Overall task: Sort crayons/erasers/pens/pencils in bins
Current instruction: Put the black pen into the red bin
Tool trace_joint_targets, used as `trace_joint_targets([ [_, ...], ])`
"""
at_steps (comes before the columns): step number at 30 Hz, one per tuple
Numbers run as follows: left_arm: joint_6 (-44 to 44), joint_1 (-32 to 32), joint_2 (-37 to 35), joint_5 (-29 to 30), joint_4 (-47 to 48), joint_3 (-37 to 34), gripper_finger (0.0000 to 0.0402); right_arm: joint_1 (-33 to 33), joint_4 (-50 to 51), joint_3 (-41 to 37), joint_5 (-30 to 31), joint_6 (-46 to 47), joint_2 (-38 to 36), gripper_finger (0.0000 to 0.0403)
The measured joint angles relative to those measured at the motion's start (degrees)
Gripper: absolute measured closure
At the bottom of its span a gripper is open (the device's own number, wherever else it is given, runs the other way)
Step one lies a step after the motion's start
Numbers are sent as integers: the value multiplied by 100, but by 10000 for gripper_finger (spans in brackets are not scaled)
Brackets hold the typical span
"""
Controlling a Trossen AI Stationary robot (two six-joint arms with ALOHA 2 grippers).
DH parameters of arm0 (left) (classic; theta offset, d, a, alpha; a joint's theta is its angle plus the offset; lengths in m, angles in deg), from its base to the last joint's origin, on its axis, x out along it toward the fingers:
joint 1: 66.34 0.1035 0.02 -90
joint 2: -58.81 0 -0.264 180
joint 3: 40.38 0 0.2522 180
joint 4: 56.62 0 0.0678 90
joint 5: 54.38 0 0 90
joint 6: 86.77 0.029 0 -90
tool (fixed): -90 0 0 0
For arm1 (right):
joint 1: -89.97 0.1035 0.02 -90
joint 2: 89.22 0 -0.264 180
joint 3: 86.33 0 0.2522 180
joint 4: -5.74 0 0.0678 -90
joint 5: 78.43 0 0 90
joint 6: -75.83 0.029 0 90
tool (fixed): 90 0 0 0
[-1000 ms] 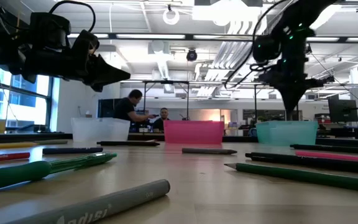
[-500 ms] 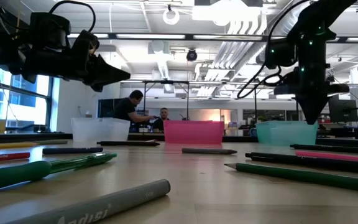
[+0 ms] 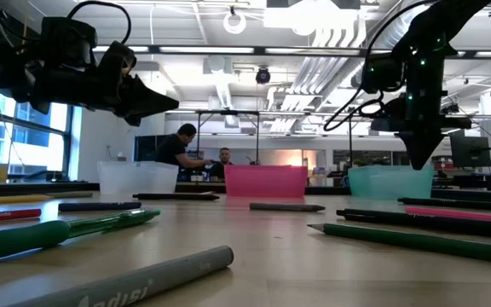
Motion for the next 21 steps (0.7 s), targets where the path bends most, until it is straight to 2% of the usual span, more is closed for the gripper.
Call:
trace_joint_targets([
  [7, 0, 0, 0, 0, 23, 0, 401, 2, 3, 0, -25, -145, 0, 400],
  [13, -43, 0, 0, -2, 22, 0, 401, 81, 199, 0, -281, -384, -33, 400],
  [18, -44, 2, 0, -2, 23, 0, 401, 328, 250, 0, -452, -510, -427, 400],
  [21, -91, 2, -1, -22, 32, 0, 401, 709, 291, 0, -449, -532, -762, 400],
])
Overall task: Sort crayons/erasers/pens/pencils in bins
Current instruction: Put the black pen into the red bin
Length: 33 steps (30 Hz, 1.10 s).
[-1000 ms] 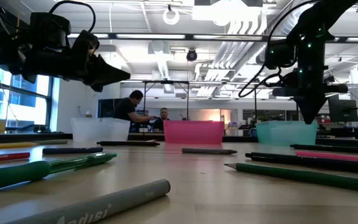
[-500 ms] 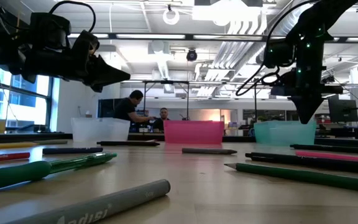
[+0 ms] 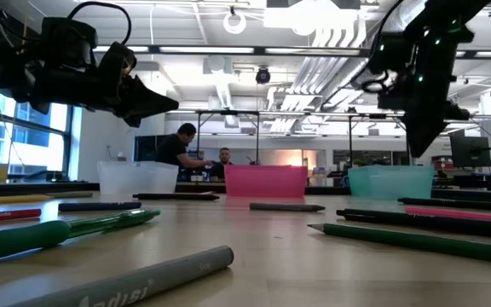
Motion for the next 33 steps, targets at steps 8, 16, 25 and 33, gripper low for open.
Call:
trace_joint_targets([
  [8, -26, 1, -1, -86, 33, 0, 401, 1373, -402, 0, 116, 249, -399, 401],
  [16, -110, 1, -1, -87, 33, 58, 401, 2509, -337, 0, 620, 1176, -125, 384],
  [25, -213, -2, -2, -111, 31, 90, 401, 2803, 6, 0, 556, 1696, 591, 290],
  [33, -255, -2, -2, -268, 35, 92, 401, 2324, -433, -452, 50, 1298, 690, 274],
])
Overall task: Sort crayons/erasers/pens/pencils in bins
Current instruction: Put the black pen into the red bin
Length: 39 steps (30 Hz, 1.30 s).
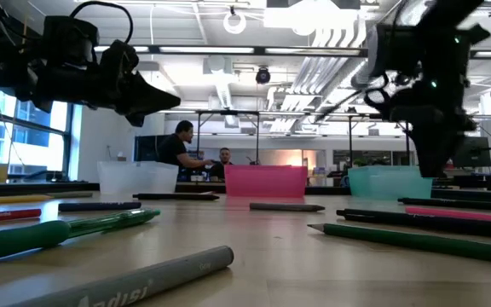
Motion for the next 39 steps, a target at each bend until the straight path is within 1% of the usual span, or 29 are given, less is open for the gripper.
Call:
trace_joint_targets([
  [2, 0, -1, 0, -46, 1, 0, 401, -125, -361, -373, -164, 16, -87, 274],
  [5, 14, -2, 0, -48, 14, 0, 401, -220, -739, -793, -222, 160, -145, 274],
  [10, 44, 2, 0, -27, 28, 2, 401, -218, -1340, -1136, -214, 255, -155, 274],
  [13, 46, 2, 0, 44, 34, 2, 401, -218, -1450, -1284, -192, 317, -173, 280],
  [16, 46, 2, 0, 92, 35, 2, 401, -218, -1409, -1338, -148, 396, -171, 301],
  [23, 46, 2, 0, 162, 92, 4, 401, -218, -1348, -1355, -90, 168, -169, 375],
  [26, 46, 2, 0, 164, 98, 4, 401, -218, -1243, -1258, -118, 9, -149, 392],
  [31, 46, 2, 0, 204, 98, 4, 401, -207, -873, -752, -251, -367, -121, 390],
  [36, 6, 20, 0, 319, 111, 4, 401, -112, -987, -137, -238, -922, -129, 390],
  [39, 2, 68, 0, 338, 112, 4, 401, -91, -1431, 142, -168, -1355, -134, 389],
])
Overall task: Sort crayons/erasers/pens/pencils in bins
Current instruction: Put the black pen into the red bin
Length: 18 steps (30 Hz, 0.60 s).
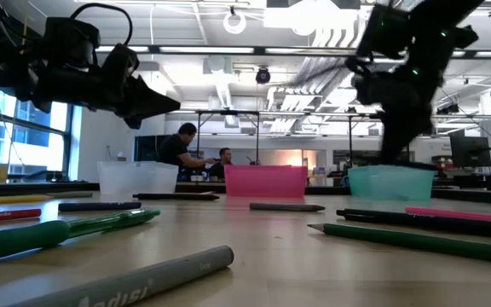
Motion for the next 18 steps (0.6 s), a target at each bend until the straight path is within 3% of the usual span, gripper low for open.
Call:
trace_joint_targets([
  [5, -145, 65, 0, 1, 2, 0, 401, -140, -1089, 200, 41, -595, 0, 389],
  [9, -160, 87, 0, 3, 1, 0, 401, -527, -1369, 517, 341, -767, 204, 389],
  [14, -174, 87, 0, 126, -2, 0, 401, -1145, -1415, 1400, 500, -1726, 927, 389],
  [18, -167, 89, 0, 313, -7, 0, 401, -1633, -1398, 2354, 130, -2765, 1789, 389],
])
